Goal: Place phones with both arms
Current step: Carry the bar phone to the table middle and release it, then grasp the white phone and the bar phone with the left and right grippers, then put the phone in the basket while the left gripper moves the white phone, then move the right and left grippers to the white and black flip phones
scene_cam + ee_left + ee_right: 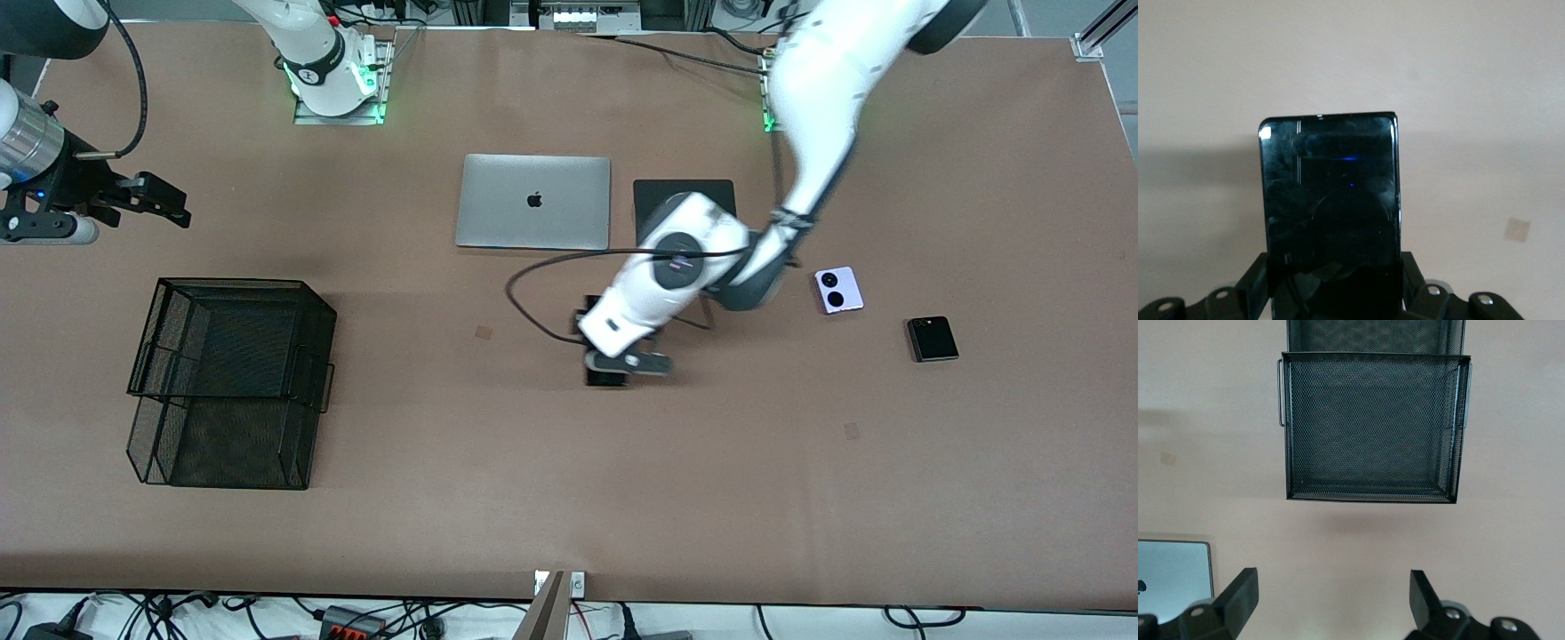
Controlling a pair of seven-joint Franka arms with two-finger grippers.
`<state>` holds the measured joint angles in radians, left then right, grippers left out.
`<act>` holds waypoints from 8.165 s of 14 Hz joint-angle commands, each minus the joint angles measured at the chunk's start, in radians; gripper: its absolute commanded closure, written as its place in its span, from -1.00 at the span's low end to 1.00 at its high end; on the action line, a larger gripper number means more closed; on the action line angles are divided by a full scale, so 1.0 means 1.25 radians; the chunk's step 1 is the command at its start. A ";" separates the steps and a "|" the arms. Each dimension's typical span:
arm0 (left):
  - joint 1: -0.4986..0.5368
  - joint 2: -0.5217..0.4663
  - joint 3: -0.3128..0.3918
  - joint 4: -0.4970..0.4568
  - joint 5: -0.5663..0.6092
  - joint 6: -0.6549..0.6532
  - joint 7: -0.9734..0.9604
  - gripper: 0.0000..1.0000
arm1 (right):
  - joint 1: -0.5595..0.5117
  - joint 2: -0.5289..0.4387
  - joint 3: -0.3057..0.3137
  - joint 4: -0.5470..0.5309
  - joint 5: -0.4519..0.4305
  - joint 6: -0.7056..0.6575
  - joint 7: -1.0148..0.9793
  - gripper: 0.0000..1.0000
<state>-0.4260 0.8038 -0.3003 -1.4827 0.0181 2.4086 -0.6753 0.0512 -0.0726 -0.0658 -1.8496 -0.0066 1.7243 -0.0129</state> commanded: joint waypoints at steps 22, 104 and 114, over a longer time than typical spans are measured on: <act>0.230 -0.187 0.117 -0.081 0.135 -0.453 0.221 -1.00 | 0.302 0.319 0.015 0.129 0.027 0.151 0.005 -1.00; 0.079 -0.082 0.022 0.066 0.309 -0.484 0.081 -1.00 | 0.096 0.452 -0.063 0.192 0.031 0.076 0.085 -1.00; 0.502 -0.147 0.011 -0.082 0.324 -0.412 0.313 -1.00 | 0.176 0.442 0.057 0.287 0.031 0.127 0.083 -1.00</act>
<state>0.0898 0.6646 -0.2621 -1.4784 0.4105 1.7903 -0.3717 0.2298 0.4548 -0.0173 -1.4966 0.0253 1.8426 0.0800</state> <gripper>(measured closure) 0.000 0.000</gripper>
